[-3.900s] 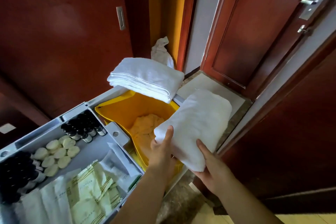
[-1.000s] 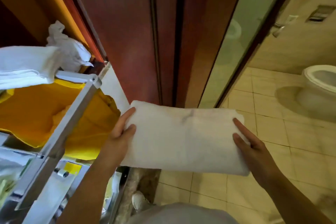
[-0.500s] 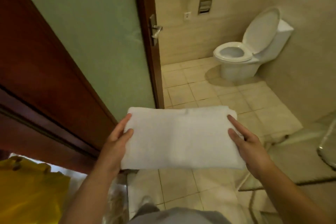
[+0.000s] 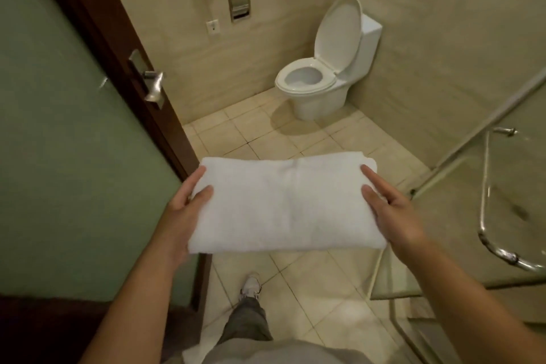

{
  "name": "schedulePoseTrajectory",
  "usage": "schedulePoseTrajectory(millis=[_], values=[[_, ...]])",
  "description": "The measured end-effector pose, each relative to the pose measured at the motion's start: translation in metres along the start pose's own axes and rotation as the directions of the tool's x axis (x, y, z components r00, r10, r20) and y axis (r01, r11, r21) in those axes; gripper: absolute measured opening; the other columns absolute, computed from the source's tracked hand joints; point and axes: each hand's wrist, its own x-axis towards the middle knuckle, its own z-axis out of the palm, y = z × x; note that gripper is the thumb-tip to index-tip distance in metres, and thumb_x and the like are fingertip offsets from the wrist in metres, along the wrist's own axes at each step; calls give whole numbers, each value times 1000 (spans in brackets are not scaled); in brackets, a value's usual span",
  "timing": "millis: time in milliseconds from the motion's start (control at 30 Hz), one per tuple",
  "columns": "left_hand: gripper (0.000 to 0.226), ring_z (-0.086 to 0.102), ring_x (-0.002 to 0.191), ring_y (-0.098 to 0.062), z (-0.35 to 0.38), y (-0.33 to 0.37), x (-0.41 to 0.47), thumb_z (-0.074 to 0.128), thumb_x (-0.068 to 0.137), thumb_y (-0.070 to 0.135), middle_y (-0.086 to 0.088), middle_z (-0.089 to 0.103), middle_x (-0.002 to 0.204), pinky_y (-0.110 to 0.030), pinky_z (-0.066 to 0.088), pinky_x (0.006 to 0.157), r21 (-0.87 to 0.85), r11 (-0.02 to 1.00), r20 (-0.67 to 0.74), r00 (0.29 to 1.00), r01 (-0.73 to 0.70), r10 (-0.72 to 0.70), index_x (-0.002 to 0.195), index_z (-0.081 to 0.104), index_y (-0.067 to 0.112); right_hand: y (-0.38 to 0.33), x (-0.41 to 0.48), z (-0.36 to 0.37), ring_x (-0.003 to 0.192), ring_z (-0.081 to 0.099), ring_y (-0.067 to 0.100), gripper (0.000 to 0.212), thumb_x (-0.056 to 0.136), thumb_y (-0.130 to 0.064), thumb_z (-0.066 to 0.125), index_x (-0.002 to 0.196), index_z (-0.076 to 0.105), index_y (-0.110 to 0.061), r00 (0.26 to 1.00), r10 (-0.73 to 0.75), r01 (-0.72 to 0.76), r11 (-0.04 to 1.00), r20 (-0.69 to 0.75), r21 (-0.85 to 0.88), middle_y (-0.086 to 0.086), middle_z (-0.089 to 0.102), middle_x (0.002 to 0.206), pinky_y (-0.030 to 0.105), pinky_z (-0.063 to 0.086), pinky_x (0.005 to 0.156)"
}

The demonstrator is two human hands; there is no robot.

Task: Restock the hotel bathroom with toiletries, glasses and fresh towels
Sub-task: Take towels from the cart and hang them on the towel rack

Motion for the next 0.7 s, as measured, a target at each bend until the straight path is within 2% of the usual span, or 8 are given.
schedulePoseTrajectory(millis=[67, 167, 233, 367, 467, 533, 633, 700], values=[[40, 63, 123, -18, 3, 20, 38, 66, 101, 32, 13, 58, 145, -51, 54, 104, 13, 1000, 49, 999, -17, 16, 131, 61, 59, -14, 21, 9, 128, 55, 5, 35, 103, -35, 62, 126, 64, -62, 998, 6, -6, 1000, -56, -3, -18, 54, 148, 28, 45, 102], [43, 65, 121, -16, 6, 49, 87, 70, 98, 32, 14, 61, 141, -47, 55, 102, 38, 999, 108, 994, -27, 22, 130, 62, 59, -32, 49, 22, 135, 52, 12, 35, 102, -38, 62, 127, 63, -63, 992, 26, -26, 1000, -126, 2, -18, 52, 148, 43, 45, 114], [43, 65, 121, -17, 9, 66, 119, 71, 97, 30, 12, 62, 141, -48, 55, 103, 57, 998, 137, 990, -26, 18, 127, 64, 60, -41, 62, 31, 135, 52, 14, 35, 103, -40, 61, 128, 62, -65, 984, 48, -47, 999, -170, 9, -18, 51, 149, 49, 44, 116], [41, 65, 121, -22, 24, 94, 171, 72, 97, 32, 8, 61, 142, -53, 54, 103, 100, 995, 205, 979, -11, -10, 122, 65, 64, -53, 87, 43, 136, 51, 17, 35, 103, -40, 59, 131, 61, -62, 966, 79, -76, 997, -246, 24, -12, 49, 155, 50, 44, 115], [39, 62, 121, -22, 45, 107, 198, 69, 98, 35, 9, 58, 143, -52, 55, 102, 138, 990, 228, 973, -14, -18, 126, 63, 62, -59, 105, 43, 135, 51, 17, 36, 104, -33, 59, 133, 62, -55, 947, 90, -79, 996, -307, 49, -8, 51, 153, 43, 43, 115], [40, 61, 121, -21, 63, 115, 214, 68, 98, 34, 10, 58, 143, -50, 54, 103, 150, 988, 242, 970, -24, -13, 128, 63, 60, -63, 119, 39, 137, 51, 19, 36, 105, -30, 59, 132, 61, -54, 933, 102, -88, 995, -346, 55, -5, 52, 153, 45, 42, 117], [40, 61, 119, -19, 95, 125, 238, 67, 99, 33, 10, 57, 141, -47, 55, 99, 164, 986, 274, 962, -36, -10, 129, 63, 58, -67, 144, 25, 137, 50, 20, 36, 105, -30, 59, 132, 61, -54, 917, 121, -101, 992, -379, 73, -9, 51, 150, 50, 42, 117], [39, 61, 119, -19, 119, 131, 254, 67, 99, 32, 11, 58, 141, -47, 55, 100, 165, 985, 300, 954, -50, -2, 126, 64, 60, -68, 162, 9, 135, 51, 19, 36, 105, -28, 58, 132, 61, -52, 911, 126, -93, 991, -394, 101, -14, 50, 141, 47, 43, 116]])
